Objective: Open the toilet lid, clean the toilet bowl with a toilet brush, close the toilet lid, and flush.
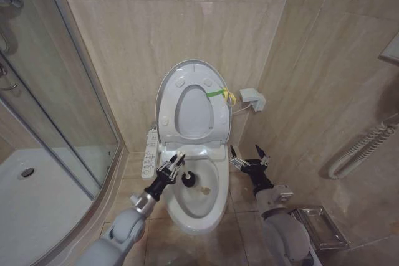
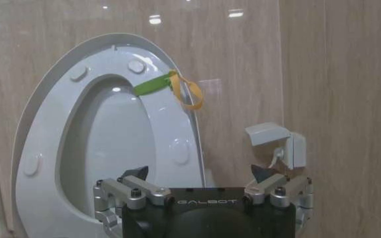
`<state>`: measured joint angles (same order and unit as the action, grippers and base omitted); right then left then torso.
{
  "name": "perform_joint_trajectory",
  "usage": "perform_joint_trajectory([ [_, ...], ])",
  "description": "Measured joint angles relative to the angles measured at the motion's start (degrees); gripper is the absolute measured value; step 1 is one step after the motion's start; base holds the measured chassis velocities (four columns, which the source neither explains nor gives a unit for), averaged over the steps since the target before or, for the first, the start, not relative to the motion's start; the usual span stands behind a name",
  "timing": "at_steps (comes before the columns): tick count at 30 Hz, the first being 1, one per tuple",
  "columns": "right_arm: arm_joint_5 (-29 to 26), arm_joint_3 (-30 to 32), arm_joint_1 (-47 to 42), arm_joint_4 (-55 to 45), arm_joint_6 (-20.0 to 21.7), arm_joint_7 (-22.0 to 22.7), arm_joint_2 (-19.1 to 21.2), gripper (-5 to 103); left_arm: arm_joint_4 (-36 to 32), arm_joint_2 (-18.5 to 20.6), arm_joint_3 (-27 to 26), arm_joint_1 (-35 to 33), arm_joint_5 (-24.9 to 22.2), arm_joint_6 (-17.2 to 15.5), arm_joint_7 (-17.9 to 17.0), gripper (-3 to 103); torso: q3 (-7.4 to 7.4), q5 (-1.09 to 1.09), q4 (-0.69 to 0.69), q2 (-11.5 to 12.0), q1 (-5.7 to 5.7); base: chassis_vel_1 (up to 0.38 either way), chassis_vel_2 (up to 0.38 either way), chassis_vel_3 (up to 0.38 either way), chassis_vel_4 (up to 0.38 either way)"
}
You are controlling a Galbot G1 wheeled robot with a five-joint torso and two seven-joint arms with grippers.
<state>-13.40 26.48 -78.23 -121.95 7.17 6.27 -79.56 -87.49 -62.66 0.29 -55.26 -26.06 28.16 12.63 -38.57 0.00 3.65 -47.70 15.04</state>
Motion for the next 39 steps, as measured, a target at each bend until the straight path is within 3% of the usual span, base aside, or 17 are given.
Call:
perform_joint_trajectory([
  [9,0.0,0.0,0.0,0.0,0.0,0.0,0.0,100,14.15,-4.98,5.34,8.42,-0.1,1.99,2.01,21,0.0,0.01,0.0,-0.01,0.0,0.0,0.0,0.0,0.0],
  [17,0.0,0.0,0.0,0.0,0.0,0.01,0.0,100,22.62,-8.44,7.97,12.17,0.37,3.11,3.72,21,0.0,0.01,0.0,0.0,0.0,0.0,0.0,0.0,0.0],
  [39,0.0,0.0,0.0,0.0,0.0,0.01,0.0,100,33.03,-10.09,8.01,14.18,3.27,1.9,4.63,21,0.01,0.01,-0.01,-0.01,-0.01,0.0,0.0,0.0,0.0],
])
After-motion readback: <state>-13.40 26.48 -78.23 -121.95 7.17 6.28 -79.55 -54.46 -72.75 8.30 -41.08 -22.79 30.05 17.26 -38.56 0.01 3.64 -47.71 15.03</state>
